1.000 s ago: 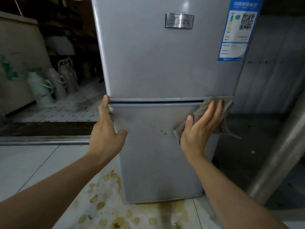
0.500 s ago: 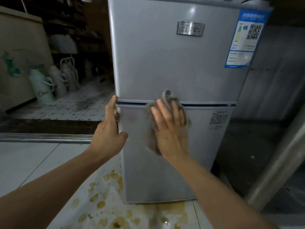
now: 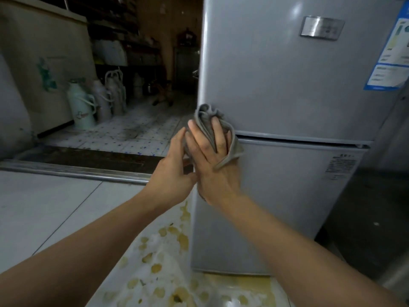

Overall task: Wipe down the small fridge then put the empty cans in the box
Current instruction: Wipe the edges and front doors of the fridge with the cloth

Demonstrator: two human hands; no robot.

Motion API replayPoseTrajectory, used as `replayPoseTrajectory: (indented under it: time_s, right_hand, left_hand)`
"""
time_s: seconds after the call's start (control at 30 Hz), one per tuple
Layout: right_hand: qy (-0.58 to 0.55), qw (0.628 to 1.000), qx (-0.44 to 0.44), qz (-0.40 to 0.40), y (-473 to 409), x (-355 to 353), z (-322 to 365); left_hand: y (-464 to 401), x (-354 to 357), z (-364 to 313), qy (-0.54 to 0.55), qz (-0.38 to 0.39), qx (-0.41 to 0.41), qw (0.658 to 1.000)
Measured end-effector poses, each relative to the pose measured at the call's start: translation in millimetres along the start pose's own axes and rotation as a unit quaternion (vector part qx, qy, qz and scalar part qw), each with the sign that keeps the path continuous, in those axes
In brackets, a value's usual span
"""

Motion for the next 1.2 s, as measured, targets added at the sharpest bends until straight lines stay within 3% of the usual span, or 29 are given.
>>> replayPoseTrajectory:
  time_s: [0.2,0.3,0.43,0.57,0.63,0.73,0.83,0.93,1.1,1.2]
  right_hand:
    - [0.083,0.991,-0.102,0.008,2.4,12.1,-5.0]
    - [0.086,0.981,-0.152,0.078,28.2,27.2,-0.9]
    - [0.108,0.946,-0.222,0.212,66.7,30.0,15.7]
    - [0.145,0.887,-0.370,0.236,68.1,18.2,-1.7]
    - [0.131,0.907,-0.356,0.181,49.7,5.9,-25.7]
    - [0.099,0.956,-0.268,0.065,16.8,-18.3,-57.8]
    - [0.063,0.979,-0.191,0.002,15.5,-24.4,-69.3]
    - [0.060,0.991,-0.121,0.025,66.3,-5.8,-66.9]
    - [0.074,0.950,-0.265,0.146,152.3,6.2,-75.3]
    - [0.101,0.948,-0.270,0.135,144.1,-2.6,-84.8]
  left_hand:
    - [18.9,-23.3,23.0,-0.035,-0.074,-0.067,0.994]
    - [23.3,-28.8,27.7,-0.054,-0.078,-0.076,0.993]
    - [31.0,-28.9,28.9,-0.068,-0.073,-0.084,0.991]
    - [38.2,-23.0,21.9,-0.073,-0.058,-0.081,0.992]
    - [37.1,-19.2,17.3,-0.072,-0.060,-0.077,0.993]
    - [29.3,-8.9,12.5,-0.070,-0.073,-0.081,0.992]
    - [21.1,9.3,12.8,-0.074,-0.074,-0.094,0.990]
    - [18.3,29.2,18.5,-0.091,-0.057,-0.097,0.990]
    - [19.6,49.0,23.2,-0.120,-0.057,-0.078,0.988]
    - [20.7,55.9,25.6,-0.126,-0.061,-0.078,0.987]
Point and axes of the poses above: each hand's wrist, its own y-axis away from the middle knuckle, its own x-axis out of the palm, z = x × y, the point moved 1 cm from there along -y, towards the middle knuckle, and after that the axes turned 1 degree about y, right-handed, at the moved point
